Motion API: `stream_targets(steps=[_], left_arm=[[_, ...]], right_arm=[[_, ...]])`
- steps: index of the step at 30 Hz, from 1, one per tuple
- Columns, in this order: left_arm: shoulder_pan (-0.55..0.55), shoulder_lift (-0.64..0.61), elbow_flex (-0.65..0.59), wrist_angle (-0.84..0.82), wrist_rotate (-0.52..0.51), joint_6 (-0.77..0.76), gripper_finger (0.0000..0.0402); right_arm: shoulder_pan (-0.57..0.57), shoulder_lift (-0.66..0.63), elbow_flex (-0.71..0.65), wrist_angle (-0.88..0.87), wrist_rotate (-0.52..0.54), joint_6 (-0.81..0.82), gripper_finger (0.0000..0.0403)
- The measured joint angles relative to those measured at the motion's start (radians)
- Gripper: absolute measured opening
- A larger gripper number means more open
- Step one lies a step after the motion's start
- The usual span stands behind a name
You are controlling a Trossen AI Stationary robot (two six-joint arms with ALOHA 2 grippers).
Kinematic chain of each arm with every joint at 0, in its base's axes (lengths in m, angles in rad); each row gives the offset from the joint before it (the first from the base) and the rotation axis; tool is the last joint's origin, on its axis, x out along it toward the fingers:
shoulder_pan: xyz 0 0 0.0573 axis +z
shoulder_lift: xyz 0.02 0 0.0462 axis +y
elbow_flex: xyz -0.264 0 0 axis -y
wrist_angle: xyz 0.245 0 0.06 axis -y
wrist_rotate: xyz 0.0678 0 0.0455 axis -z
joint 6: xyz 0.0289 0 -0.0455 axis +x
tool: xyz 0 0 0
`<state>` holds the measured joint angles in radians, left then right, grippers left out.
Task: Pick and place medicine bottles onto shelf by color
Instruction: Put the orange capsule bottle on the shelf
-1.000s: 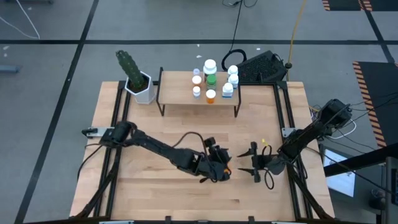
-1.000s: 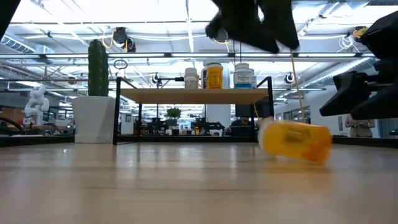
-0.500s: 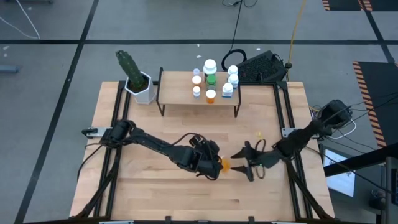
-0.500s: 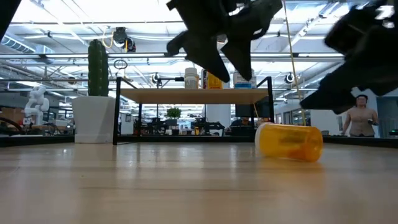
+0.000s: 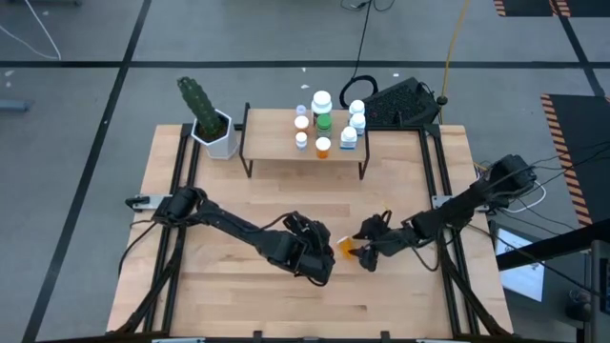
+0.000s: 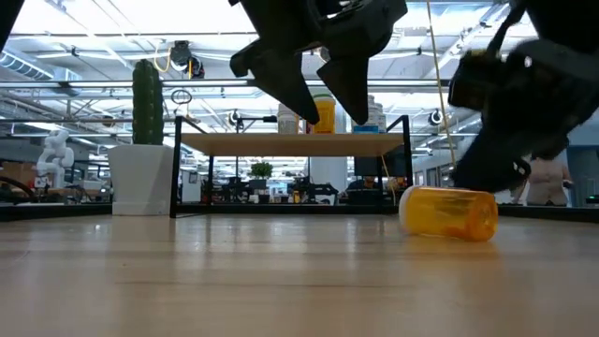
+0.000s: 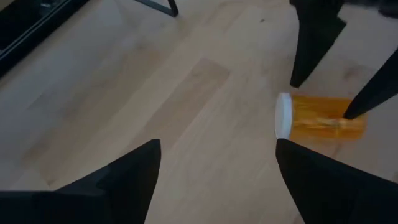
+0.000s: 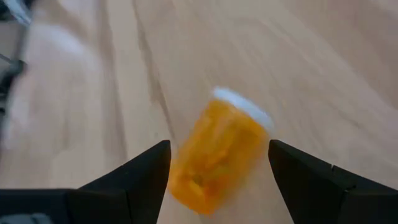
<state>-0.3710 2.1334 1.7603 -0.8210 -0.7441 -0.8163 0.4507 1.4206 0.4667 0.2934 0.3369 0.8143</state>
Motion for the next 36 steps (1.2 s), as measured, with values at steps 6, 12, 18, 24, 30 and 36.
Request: stream_targets(steps=[6, 12, 18, 24, 30, 36], left_arm=[[0.0, 0.0, 0.0, 0.002, -0.001, -0.005, 0.0321], [0.0, 0.0, 0.0, 0.004, -0.001, -0.001, 0.0321], [-0.003, 0.0, 0.0, 0.004, 0.007, 0.006, 0.0321], [-0.041, -0.025, 0.0, -0.017, -0.07, 0.021, 0.0321], [-0.114, -0.054, -0.008, 0.148, -0.288, 0.201, 0.0321], [-0.111, -0.052, -0.194, 0.849, -0.094, 0.708, 0.0321]], right_arm=[[-0.01, 0.117, 0.001, 0.052, -0.023, 0.029, 0.0263], [-0.009, 0.139, 0.002, 0.074, -0.02, -0.049, 0.0245], [-0.008, 0.141, -0.009, 0.081, 0.029, -0.163, 0.0179], [0.018, 0.14, -0.143, 0.487, 0.028, -0.278, 0.0163], [0.058, 0.139, -0.312, 1.037, 0.014, -0.519, 0.0179], [0.106, 0.139, -0.286, 1.123, -0.082, -0.735, 0.0173]])
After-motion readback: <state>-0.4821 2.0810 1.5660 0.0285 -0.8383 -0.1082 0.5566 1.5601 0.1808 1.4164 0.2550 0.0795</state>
